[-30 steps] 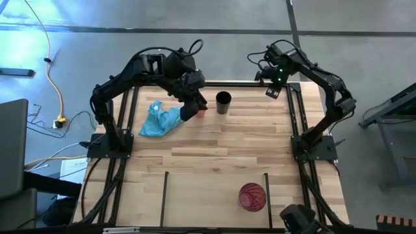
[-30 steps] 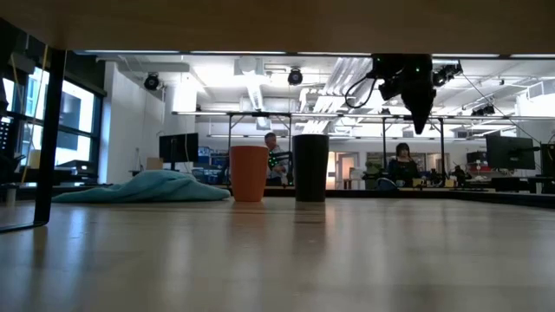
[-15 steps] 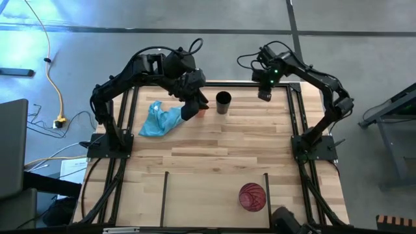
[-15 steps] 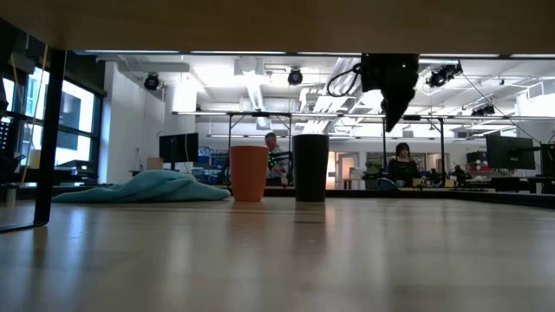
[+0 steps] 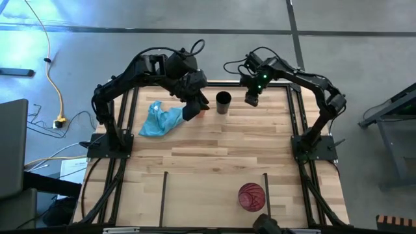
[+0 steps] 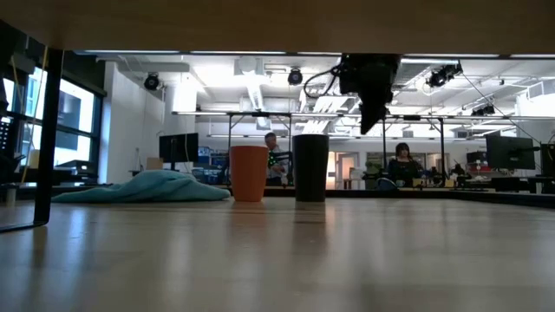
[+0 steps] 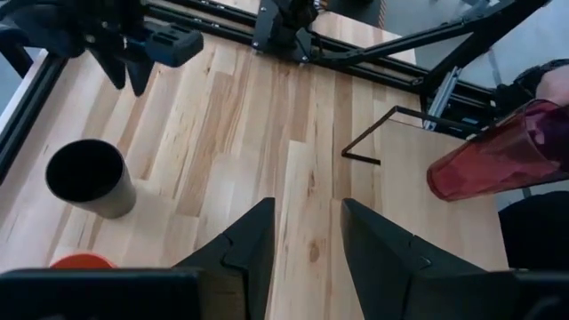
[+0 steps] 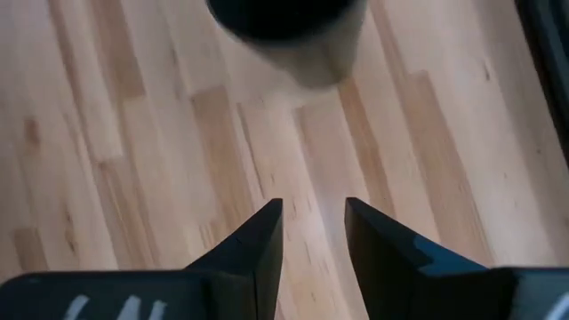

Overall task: Stack small to large cups/mugs on shelf
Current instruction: Put the black cup on the shelf

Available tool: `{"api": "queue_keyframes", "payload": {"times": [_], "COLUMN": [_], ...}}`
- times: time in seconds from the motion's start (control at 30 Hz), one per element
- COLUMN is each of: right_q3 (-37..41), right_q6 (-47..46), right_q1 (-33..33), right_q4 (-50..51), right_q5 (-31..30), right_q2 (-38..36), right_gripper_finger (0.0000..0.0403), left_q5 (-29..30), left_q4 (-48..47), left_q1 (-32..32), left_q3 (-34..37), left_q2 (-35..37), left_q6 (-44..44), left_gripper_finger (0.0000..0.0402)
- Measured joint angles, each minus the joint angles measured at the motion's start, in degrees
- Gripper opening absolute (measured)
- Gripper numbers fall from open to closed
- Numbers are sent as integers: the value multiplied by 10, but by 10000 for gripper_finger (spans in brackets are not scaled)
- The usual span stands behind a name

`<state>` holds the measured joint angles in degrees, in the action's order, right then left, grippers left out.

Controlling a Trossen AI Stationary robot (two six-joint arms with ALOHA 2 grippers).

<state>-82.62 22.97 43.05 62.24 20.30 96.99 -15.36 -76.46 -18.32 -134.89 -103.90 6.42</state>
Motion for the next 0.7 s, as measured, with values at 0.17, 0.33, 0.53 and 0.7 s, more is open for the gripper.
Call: {"api": "queue_keyframes", "payload": {"times": [0.17,0.33,0.53,0.7], "right_q3": [-39,-64,-65,-65], "right_q6": [-25,-50,-102,-150], "right_q1": [-5,-5,-26,-59], "right_q4": [-9,1,-8,-21], "right_q5": [29,42,68,69], "right_q2": [-1,-1,12,31], "right_gripper_finger": [114,114,114,114], "left_q5": [0,0,5,5], "left_q4": [0,0,0,-1], "left_q1": [8,16,23,24], "left_q3": [0,0,0,0], "left_q2": [-6,-5,-5,-5], "left_q6": [-3,-4,-4,-4], "left_gripper_finger": [117,117,117,117]}}
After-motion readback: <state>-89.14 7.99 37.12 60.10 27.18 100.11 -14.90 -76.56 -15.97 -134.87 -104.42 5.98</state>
